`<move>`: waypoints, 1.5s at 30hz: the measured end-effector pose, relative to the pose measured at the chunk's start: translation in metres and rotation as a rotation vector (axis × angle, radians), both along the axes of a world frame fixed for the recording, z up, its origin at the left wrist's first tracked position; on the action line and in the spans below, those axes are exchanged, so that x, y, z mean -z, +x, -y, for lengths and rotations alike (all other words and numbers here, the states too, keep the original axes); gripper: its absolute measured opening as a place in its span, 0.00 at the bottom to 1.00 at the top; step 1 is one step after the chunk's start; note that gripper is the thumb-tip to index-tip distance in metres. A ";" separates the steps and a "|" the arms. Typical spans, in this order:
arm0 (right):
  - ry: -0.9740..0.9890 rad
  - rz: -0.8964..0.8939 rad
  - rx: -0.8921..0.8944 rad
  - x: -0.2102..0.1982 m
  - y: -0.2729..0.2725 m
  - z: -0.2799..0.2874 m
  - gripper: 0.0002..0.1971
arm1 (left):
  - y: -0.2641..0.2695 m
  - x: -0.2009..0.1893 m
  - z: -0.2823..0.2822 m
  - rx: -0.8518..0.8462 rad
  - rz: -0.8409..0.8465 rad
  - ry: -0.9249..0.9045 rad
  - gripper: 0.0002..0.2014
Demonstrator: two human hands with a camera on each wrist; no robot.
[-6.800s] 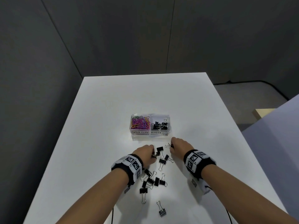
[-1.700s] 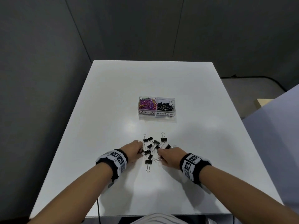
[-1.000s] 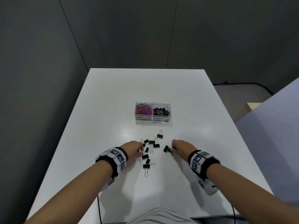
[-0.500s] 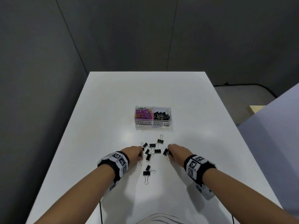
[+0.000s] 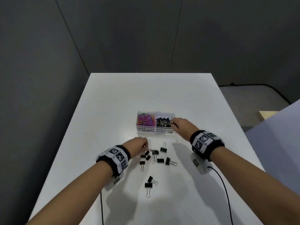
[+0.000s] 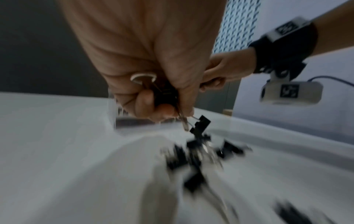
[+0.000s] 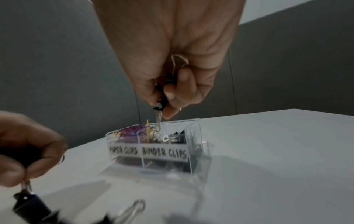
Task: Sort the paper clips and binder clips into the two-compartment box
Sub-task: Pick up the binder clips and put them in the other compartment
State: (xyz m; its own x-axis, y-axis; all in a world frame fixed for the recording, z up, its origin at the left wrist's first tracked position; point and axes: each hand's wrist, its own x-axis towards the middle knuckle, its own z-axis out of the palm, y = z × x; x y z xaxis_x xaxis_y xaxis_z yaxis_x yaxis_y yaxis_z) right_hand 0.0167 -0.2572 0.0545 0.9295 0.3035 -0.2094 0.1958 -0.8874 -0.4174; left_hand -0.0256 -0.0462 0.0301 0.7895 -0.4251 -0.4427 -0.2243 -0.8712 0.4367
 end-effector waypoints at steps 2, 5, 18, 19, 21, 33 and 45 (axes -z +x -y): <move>-0.011 0.025 0.024 -0.002 0.022 -0.006 0.14 | 0.017 -0.014 0.002 -0.001 0.054 -0.033 0.06; -0.069 -0.001 0.015 0.006 0.044 -0.013 0.14 | 0.041 -0.036 0.007 0.006 0.125 -0.055 0.05; -0.009 0.090 -0.023 0.024 -0.013 0.017 0.09 | 0.107 -0.056 0.064 0.111 0.209 0.034 0.09; -0.024 0.068 -0.062 0.032 -0.025 0.020 0.10 | 0.108 -0.053 0.071 0.128 0.195 0.048 0.10; -0.027 0.029 -0.144 0.048 -0.043 0.023 0.13 | 0.110 -0.045 0.083 0.165 0.179 0.067 0.10; -0.140 0.143 -0.380 0.076 -0.067 0.013 0.21 | 0.100 -0.019 0.070 0.262 0.348 0.016 0.14; -0.211 0.026 -0.311 0.072 -0.056 0.007 0.30 | 0.004 0.028 0.007 0.333 0.164 0.177 0.29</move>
State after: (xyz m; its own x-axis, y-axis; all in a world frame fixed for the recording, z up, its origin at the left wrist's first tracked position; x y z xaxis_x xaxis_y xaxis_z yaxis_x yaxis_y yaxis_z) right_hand -0.0395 -0.2645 -0.0177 0.8058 0.5245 -0.2748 0.4772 -0.8500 -0.2229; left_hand -0.0216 -0.0528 0.0020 0.6880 -0.5976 -0.4118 -0.5605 -0.7979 0.2217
